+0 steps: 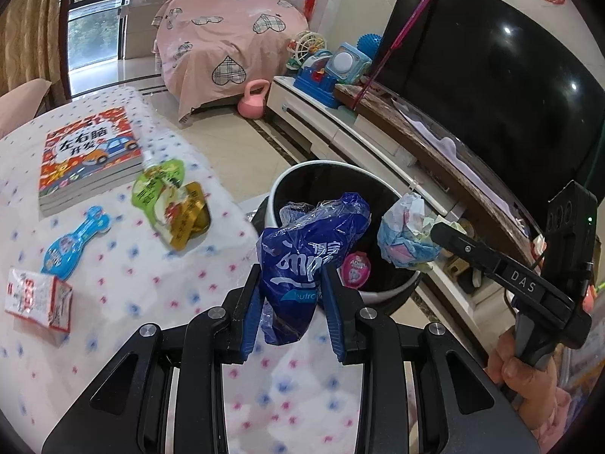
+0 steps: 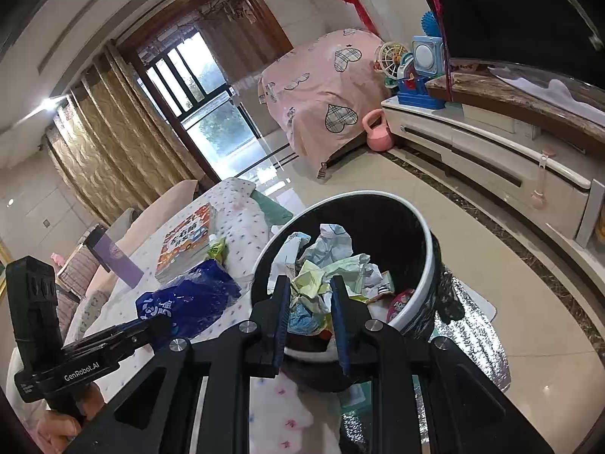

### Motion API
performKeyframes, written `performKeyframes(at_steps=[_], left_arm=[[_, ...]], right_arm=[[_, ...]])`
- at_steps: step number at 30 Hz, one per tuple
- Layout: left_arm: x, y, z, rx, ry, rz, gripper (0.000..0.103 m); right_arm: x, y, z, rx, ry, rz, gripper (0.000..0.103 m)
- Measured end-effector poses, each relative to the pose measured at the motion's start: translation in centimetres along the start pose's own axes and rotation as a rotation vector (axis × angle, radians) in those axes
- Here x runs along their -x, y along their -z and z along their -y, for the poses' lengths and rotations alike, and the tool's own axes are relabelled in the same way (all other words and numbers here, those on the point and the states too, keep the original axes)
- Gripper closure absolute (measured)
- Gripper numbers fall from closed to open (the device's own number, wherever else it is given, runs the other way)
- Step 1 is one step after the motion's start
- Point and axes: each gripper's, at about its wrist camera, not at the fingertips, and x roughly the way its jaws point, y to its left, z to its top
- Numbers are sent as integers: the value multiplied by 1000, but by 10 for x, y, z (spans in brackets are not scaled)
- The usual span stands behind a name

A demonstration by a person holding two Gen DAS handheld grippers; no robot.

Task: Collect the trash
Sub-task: 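Carry the blue wrapper and crumpled plastic over the bin and release both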

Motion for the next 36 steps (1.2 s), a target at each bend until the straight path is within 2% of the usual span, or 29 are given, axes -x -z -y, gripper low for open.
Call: performKeyframes(at_steps=[17, 19, 21, 22, 24, 26, 30, 34, 36], left_arm=[[-50, -23, 29, -57, -6, -59, 71], [-53, -22, 27, -50, -9, -66, 64], [-56, -22, 24, -34, -12, -76, 36], [-55, -21, 23, -28, -14, -71, 33], [-52, -20, 21, -24, -11, -61, 31], [-50, -18, 19, -20, -18, -63, 26], [-40, -9, 7, 7, -19, -61, 26], [-28, 3, -12, 58, -24, -57, 26], [-23, 10, -23, 85, -26, -58, 26]], right_arm=[[-32, -22, 25, 9, 45, -44, 78], [-35, -23, 28, 6, 50, -51, 77], [-38, -23, 29, 7, 52, -56, 73], [-39, -24, 30, 9, 57, -57, 70], [-41, -23, 30, 7, 67, -57, 42], [-39, -22, 32, -4, 63, -52, 38], [-33, -19, 32, -18, 56, -37, 25], [-27, -15, 27, -24, 45, -25, 16], [-25, -12, 22, -25, 34, -21, 15]])
